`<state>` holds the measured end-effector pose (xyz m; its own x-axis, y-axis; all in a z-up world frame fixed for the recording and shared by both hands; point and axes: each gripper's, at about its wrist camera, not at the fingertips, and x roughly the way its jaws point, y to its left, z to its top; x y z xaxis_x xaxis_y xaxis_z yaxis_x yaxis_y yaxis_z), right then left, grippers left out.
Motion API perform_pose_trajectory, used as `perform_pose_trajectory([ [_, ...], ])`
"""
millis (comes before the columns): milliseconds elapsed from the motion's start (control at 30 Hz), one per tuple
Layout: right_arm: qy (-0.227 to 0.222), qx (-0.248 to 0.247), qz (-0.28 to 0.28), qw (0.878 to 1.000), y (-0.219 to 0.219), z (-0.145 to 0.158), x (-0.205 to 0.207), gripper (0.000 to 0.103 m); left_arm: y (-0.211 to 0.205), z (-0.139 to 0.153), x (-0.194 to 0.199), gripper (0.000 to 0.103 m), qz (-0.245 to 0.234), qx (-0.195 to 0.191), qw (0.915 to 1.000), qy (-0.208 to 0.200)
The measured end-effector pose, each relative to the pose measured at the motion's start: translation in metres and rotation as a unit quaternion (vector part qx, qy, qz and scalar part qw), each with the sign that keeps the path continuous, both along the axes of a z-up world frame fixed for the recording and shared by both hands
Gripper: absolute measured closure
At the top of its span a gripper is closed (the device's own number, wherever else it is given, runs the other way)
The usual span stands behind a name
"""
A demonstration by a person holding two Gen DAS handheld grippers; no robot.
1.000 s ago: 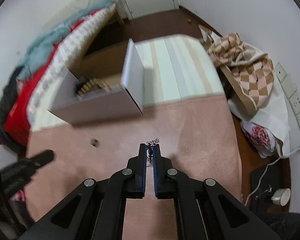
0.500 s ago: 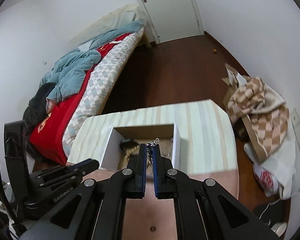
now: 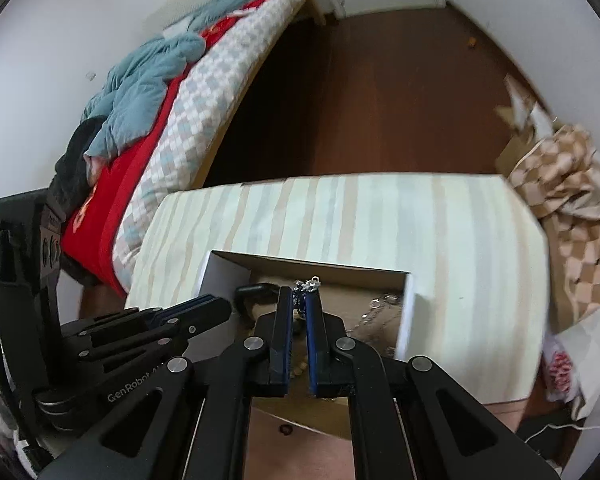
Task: Organize jewelry
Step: 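Drop the earring and silver bracelet chain into the white box with both grippers, then withdraw both grippers from the box back over the table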
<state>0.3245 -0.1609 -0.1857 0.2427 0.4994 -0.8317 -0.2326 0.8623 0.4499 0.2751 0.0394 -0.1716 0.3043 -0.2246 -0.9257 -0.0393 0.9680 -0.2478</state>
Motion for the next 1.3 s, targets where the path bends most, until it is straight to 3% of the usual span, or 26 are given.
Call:
perform_pose_trajectory([
  [33,0.001,0.000,-0.004,1.000,-0.001,-0.002,0.002,0.091,0.000,0.002,0.000,0.043,0.001,0.005,1.0000,-0.005],
  [67,0.003,0.004,-0.006,1.000,-0.003,-0.002,0.002,0.085,0.002,0.005,0.001,0.022,0.004,0.007,0.9999,-0.011],
  [133,0.004,0.011,-0.017,1.000,-0.009,-0.001,0.001,0.048,0.005,0.010,0.002,0.022,0.007,0.009,0.9997,-0.022],
  [200,0.001,0.013,-0.026,1.000,-0.014,0.001,-0.002,0.046,0.008,0.012,0.001,0.021,0.010,0.015,0.9996,-0.022],
  [267,-0.005,0.005,-0.036,0.999,-0.020,0.005,-0.007,0.046,0.009,0.015,-0.002,0.009,0.014,0.031,0.9991,-0.027],
  [333,-0.016,-0.021,-0.047,0.999,-0.024,0.009,-0.014,0.045,0.012,0.019,-0.006,0.004,0.021,0.057,0.9975,-0.036],
  [400,-0.033,-0.066,-0.055,0.996,-0.027,0.012,-0.026,0.039,0.012,0.022,-0.014,0.003,0.028,0.093,0.9939,-0.052],
  [533,-0.059,-0.173,-0.066,0.981,-0.022,0.014,-0.046,0.009,0.011,0.024,-0.035,0.001,0.032,0.139,0.9870,-0.075],
  [600,-0.069,-0.201,-0.072,0.975,-0.018,0.016,-0.058,0.005,0.010,0.024,-0.047,0.001,0.035,0.147,0.9856,-0.076],
  [900,-0.102,-0.218,-0.094,0.966,-0.014,0.045,-0.109,0.002,0.008,0.048,-0.091,0.001,0.046,0.149,0.9835,-0.092],
  [1200,-0.152,-0.220,-0.116,0.957,-0.024,0.103,-0.167,0.002,0.003,0.109,-0.151,0.001,0.065,0.169,0.9707,-0.158],
  [1300,-0.168,-0.217,-0.123,0.954,-0.030,0.124,-0.185,0.002,0.002,0.128,-0.166,0.001,0.064,0.160,0.9704,-0.170],
])
